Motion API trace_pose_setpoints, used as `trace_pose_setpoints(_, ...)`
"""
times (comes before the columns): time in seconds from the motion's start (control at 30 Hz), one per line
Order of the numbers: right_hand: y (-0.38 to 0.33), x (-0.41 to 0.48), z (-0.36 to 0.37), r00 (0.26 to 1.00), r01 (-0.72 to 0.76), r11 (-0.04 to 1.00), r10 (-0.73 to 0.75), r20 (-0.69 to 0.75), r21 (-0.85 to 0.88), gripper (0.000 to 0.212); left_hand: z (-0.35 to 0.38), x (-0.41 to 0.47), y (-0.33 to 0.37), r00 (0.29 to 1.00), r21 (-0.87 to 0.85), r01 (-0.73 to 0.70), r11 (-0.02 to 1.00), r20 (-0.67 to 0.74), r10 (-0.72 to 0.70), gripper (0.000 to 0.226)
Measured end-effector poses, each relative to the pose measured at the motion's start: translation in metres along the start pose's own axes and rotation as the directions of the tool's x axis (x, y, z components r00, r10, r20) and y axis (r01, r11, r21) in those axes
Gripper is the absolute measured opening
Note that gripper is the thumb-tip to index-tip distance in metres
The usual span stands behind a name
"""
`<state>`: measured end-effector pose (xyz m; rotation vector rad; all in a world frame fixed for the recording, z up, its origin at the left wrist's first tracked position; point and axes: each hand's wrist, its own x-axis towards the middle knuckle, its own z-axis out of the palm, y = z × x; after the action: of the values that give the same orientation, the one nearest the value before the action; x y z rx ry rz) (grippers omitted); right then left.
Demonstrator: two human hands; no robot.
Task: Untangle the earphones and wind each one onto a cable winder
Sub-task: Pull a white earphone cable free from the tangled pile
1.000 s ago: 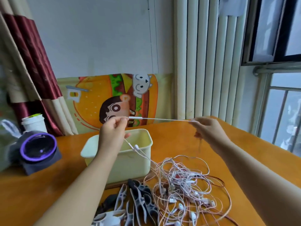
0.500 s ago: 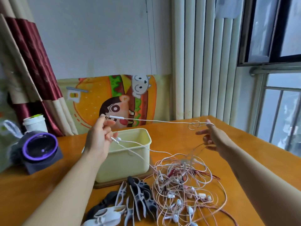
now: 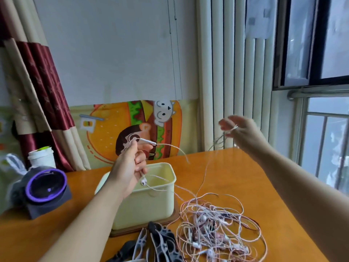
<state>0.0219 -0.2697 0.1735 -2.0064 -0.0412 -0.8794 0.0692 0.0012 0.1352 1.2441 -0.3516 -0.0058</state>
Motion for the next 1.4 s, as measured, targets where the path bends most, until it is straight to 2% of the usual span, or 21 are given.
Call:
trace_pose_setpoints(0.1, 0.014, -0.013, 0.009, 0.990, -0.058, 0.994, 0.069, 0.120, -0.094, 0.017, 0.001, -0.002, 0.003, 0.996, 0.114, -0.084, 0.990, -0.013, 0.086, 0.048)
trace_pose_setpoints(0.2, 0.028, -0.022, 0.012, 0.952, -0.078, 0.944, 0.166, 0.256, -0.321, 0.013, -0.009, -0.001, 0.019, 0.983, -0.065, -0.165, 0.984, -0.090, 0.159, 0.048)
trace_pose_setpoints(0.27, 0.033, -0.029, 0.013, 0.849, -0.060, 0.859, 0.311, 0.427, -0.508, 0.020, -0.015, -0.002, 0.030, 0.974, -0.056, -0.209, 0.976, -0.100, 0.202, 0.036)
trace_pose_setpoints(0.37, 0.040, -0.043, 0.019, 0.657, -0.034, 0.804, 0.466, 0.593, -0.594, 0.026, -0.018, -0.003, 0.031, 0.971, 0.100, -0.230, 0.968, -0.036, 0.235, 0.029)
trace_pose_setpoints(0.43, 0.041, -0.048, 0.024, 0.576, 0.057, 0.763, 0.502, 0.645, -0.644, 0.034, -0.015, -0.005, 0.028, 0.962, 0.263, -0.270, 0.926, 0.030, 0.272, 0.030)
trace_pose_setpoints(0.47, 0.041, -0.049, 0.026, 0.564, 0.112, 0.746, 0.496, 0.660, -0.656, 0.038, -0.012, -0.007, 0.027, 0.957, 0.333, -0.287, 0.898, 0.065, 0.282, 0.031)
trace_pose_setpoints(0.53, 0.037, -0.050, 0.033, 0.605, 0.183, 0.753, 0.421, 0.676, -0.633, 0.050, -0.007, -0.011, 0.027, 0.950, 0.404, -0.312, 0.860, 0.131, 0.283, 0.035)
trace_pose_setpoints(0.57, 0.033, -0.050, 0.037, 0.631, 0.175, 0.791, 0.367, 0.683, -0.586, 0.056, -0.004, -0.012, 0.026, 0.945, 0.423, -0.327, 0.845, 0.169, 0.281, 0.036)
trace_pose_setpoints(0.67, 0.010, -0.055, 0.053, 0.634, -0.031, 0.967, 0.214, 0.743, -0.252, 0.071, 0.004, -0.017, 0.026, 0.915, 0.438, -0.389, 0.810, 0.286, 0.285, 0.034)
trace_pose_setpoints(0.73, -0.004, -0.058, 0.066, 0.615, -0.181, 0.983, 0.129, 0.778, -0.020, 0.078, 0.010, -0.020, 0.027, 0.893, 0.422, -0.424, 0.802, 0.344, 0.291, 0.032)
trace_pose_setpoints(0.77, -0.008, -0.059, 0.074, 0.616, -0.209, 0.978, 0.108, 0.780, 0.029, 0.077, 0.012, -0.022, 0.029, 0.887, 0.411, -0.432, 0.803, 0.357, 0.294, 0.032)
trace_pose_setpoints(0.83, -0.011, -0.062, 0.089, 0.649, -0.177, 0.984, 0.096, 0.754, 0.027, 0.068, 0.014, -0.025, 0.032, 0.881, 0.389, -0.432, 0.814, 0.374, 0.289, 0.031)
trace_pose_setpoints(0.9, -0.008, -0.063, 0.100, 0.701, -0.076, 0.997, 0.062, 0.711, -0.011, 0.045, 0.014, -0.029, 0.035, 0.872, 0.383, -0.448, 0.808, 0.387, 0.300, 0.035)
trace_pose_setpoints(0.97, -0.003, -0.060, 0.101, 0.756, -0.044, 0.999, 0.039, 0.653, -0.009, 0.022, 0.011, -0.031, 0.039, 0.861, 0.390, -0.482, 0.785, 0.378, 0.342, 0.036)
trace_pose_setpoints(1.07, 0.010, -0.053, 0.092, 0.844, -0.106, 0.993, 0.122, 0.522, -0.060, 0.020, 0.001, -0.027, 0.044, 0.838, 0.425, -0.545, 0.722, 0.301, 0.455, 0.034)
trace_pose_setpoints(1.17, 0.022, -0.049, 0.079, 0.895, -0.206, 0.977, 0.211, 0.393, -0.056, 0.025, -0.012, -0.022, 0.043, 0.791, 0.571, -0.579, 0.582, 0.220, 0.571, 0.033)
trace_pose_setpoints(1.23, 0.025, -0.046, 0.069, 0.932, -0.226, 0.973, 0.232, 0.279, -0.052, 0.029, -0.022, -0.019, 0.038, 0.768, 0.715, -0.537, 0.447, 0.195, 0.611, 0.032)
trace_pose_setpoints(1.3, 0.025, -0.042, 0.059, 0.960, -0.217, 0.974, 0.224, 0.165, -0.059, 0.029, -0.034, -0.014, 0.029, 0.803, 0.837, -0.440, 0.326, 0.204, 0.560, 0.029)
trace_pose_setpoints(1.33, 0.024, -0.041, 0.054, 0.968, -0.218, 0.974, 0.223, 0.117, -0.059, 0.029, -0.040, -0.010, 0.023, 0.857, 0.871, -0.363, 0.331, 0.173, 0.485, 0.029)
trace_pose_setpoints(1.37, 0.023, -0.039, 0.050, 0.971, -0.220, 0.974, 0.224, 0.082, -0.056, 0.028, -0.045, -0.006, 0.017, 0.915, 0.875, -0.278, 0.396, 0.116, 0.386, 0.032)
trace_pose_setpoints(1.4, 0.021, -0.038, 0.046, 0.974, -0.216, 0.975, 0.219, 0.064, -0.049, 0.027, -0.047, -0.005, 0.010, 0.962, 0.820, -0.193, 0.539, 0.050, 0.268, 0.035)
